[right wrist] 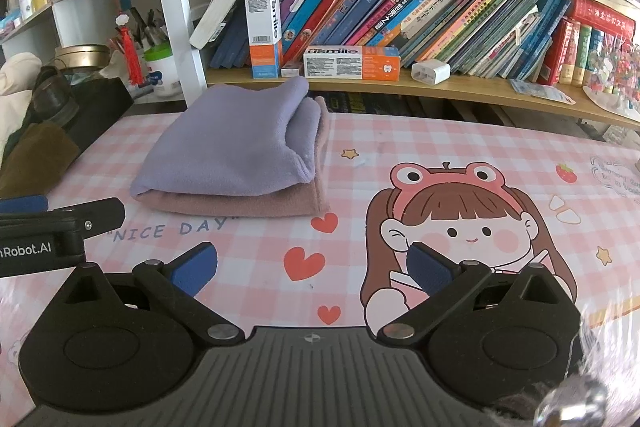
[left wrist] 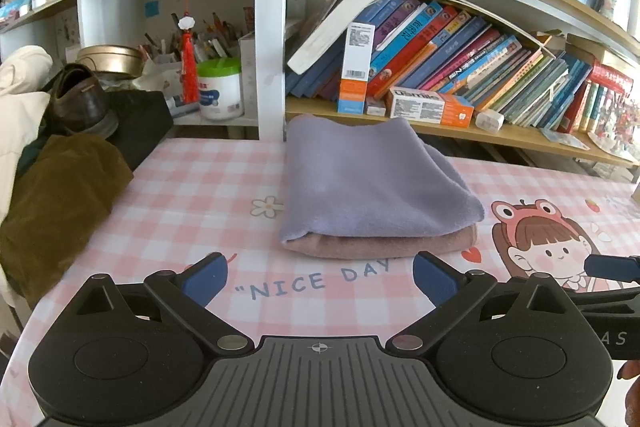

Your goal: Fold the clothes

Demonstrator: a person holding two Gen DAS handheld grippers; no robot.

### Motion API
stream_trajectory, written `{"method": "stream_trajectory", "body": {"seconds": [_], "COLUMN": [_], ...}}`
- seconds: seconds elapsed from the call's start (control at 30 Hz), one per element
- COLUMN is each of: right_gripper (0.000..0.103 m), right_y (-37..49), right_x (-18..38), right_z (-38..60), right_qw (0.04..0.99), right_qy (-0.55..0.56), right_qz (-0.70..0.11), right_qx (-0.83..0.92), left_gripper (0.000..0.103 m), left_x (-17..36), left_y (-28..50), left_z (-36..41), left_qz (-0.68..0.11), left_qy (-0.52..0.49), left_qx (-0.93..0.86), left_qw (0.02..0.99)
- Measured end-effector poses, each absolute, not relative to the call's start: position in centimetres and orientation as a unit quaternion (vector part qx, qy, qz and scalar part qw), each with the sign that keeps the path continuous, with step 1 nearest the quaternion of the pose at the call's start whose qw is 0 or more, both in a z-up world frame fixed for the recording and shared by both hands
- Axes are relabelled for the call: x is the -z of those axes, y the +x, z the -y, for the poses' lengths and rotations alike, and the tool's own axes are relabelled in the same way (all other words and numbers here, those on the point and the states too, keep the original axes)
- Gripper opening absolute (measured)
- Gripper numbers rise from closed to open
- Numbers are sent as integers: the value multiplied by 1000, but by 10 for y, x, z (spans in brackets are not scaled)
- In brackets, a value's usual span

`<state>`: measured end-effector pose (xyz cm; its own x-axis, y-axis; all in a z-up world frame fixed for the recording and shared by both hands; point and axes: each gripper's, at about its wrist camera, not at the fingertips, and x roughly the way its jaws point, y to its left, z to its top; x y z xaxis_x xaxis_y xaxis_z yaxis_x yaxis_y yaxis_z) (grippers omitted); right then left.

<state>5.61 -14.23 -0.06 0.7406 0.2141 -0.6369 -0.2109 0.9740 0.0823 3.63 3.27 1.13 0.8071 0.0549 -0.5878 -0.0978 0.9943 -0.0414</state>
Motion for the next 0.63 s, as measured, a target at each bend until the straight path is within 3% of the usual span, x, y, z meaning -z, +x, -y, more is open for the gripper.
{"method": "stream_trajectory", "body": {"seconds": [0.63], "right_gripper": [102], "right_y": [54], "right_x": [2], "right_z": [140], "right_qw": [934], "right_qy": [7], "right_qz": [-340], "right_qx": [-115], "left_gripper": [102], "left_x": [-13], "left_y": [33], "left_z": [-32], "left_qz": [-295], "left_qy": [-30], "left_qx": [-42], "left_qw": [954]}}
